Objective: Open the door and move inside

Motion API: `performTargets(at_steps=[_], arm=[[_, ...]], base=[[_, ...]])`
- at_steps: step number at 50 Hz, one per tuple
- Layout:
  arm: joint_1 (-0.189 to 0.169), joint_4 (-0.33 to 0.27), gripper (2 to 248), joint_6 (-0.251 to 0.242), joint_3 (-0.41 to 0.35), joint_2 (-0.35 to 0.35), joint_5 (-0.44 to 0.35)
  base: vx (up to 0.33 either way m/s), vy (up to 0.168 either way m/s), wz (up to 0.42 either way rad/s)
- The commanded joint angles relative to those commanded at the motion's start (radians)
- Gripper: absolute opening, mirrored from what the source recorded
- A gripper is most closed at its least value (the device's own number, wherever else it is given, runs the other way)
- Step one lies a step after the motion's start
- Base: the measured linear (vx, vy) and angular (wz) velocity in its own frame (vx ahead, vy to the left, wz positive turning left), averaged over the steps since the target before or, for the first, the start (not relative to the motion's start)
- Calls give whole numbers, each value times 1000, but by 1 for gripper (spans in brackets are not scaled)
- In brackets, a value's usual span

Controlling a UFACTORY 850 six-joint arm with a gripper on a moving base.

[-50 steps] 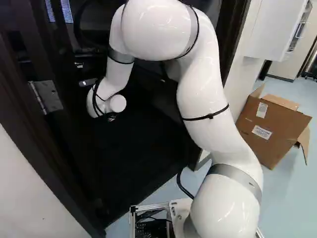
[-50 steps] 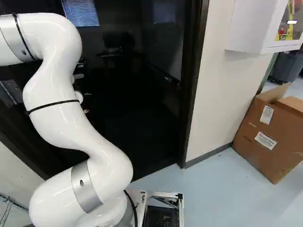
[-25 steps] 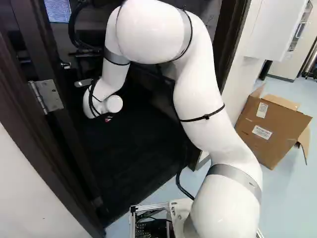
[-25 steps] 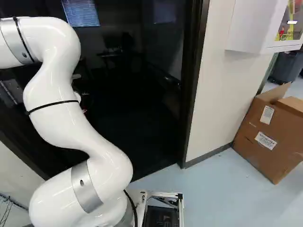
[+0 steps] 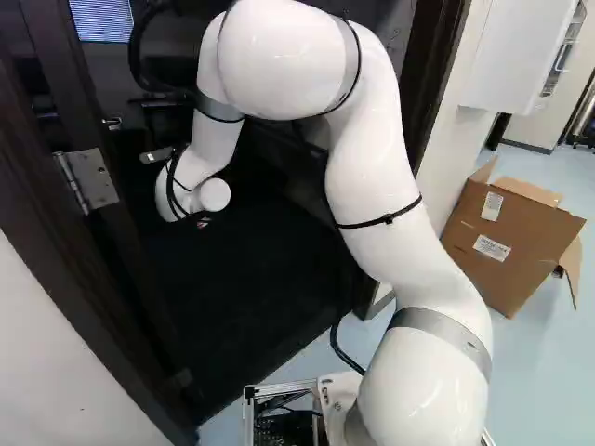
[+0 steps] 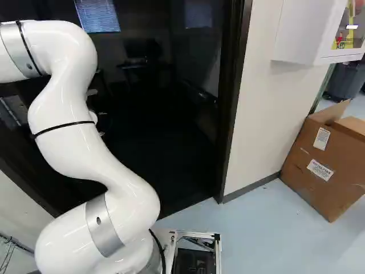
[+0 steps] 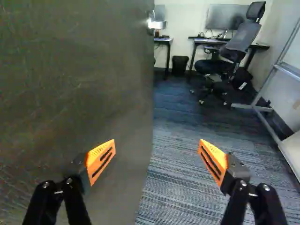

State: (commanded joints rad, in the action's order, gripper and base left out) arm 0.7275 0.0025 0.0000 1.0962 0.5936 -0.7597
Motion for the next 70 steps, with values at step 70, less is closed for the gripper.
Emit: performTargets(at_steps=[70], arm=[[-96, 0, 247, 0, -145, -110, 0]], base=[[0, 0, 0]])
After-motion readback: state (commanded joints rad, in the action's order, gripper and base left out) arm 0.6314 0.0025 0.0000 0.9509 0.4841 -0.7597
